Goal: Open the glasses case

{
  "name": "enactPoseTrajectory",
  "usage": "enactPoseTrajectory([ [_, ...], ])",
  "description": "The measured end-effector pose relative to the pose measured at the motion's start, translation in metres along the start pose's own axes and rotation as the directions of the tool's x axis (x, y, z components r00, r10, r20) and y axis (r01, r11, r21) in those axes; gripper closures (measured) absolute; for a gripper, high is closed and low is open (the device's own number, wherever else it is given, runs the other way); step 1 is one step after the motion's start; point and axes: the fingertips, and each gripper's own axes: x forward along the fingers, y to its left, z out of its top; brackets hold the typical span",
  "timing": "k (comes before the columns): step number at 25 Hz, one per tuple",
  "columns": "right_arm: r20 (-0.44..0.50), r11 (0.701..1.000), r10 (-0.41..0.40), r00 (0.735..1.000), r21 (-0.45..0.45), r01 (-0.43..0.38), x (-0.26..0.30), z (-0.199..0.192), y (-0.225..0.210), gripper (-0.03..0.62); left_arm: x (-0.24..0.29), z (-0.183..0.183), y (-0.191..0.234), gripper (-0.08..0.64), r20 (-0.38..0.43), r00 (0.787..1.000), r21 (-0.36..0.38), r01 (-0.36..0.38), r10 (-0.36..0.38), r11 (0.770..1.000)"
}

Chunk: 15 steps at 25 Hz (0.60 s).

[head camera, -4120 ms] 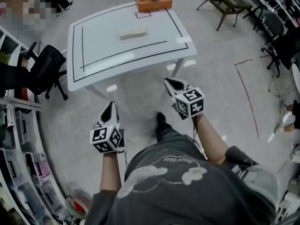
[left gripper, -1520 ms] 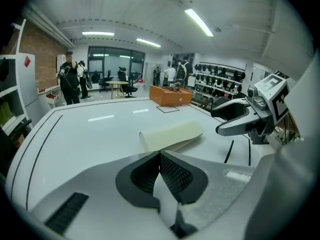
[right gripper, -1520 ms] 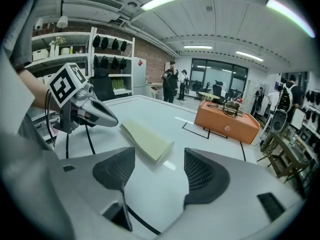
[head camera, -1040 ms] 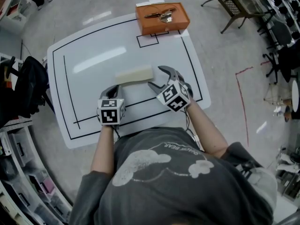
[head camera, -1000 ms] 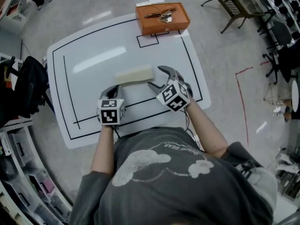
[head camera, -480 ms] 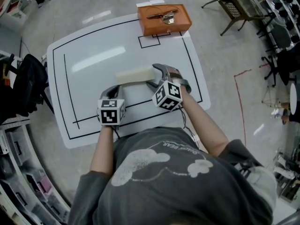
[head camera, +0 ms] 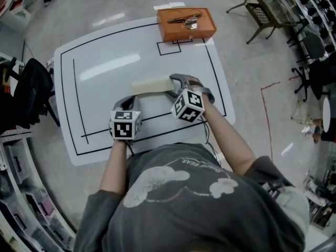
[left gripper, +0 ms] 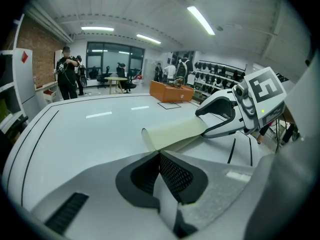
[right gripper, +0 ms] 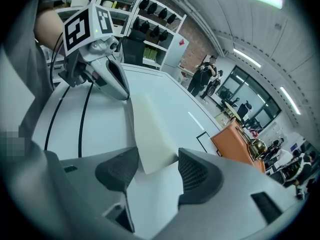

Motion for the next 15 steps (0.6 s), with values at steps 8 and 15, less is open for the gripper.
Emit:
enactPoseTrajectory([
  [8,-0.011,0.996,0.079,0.997,0.038,-0.078,-0.003,0.004,-0.004,0.345,0.000,0.000,-0.001,0.558,-0.005,1.000,0.022,0.013,-0.013,1.000],
  [15,0.070,0.999,-0.004,0.998,0.038,0.001,-0.012,0.020,-0.022,0.488,0.000,-0.001,-0.002,0.558,-0.005,1.000,0.011,0.008,-0.008,1.000],
])
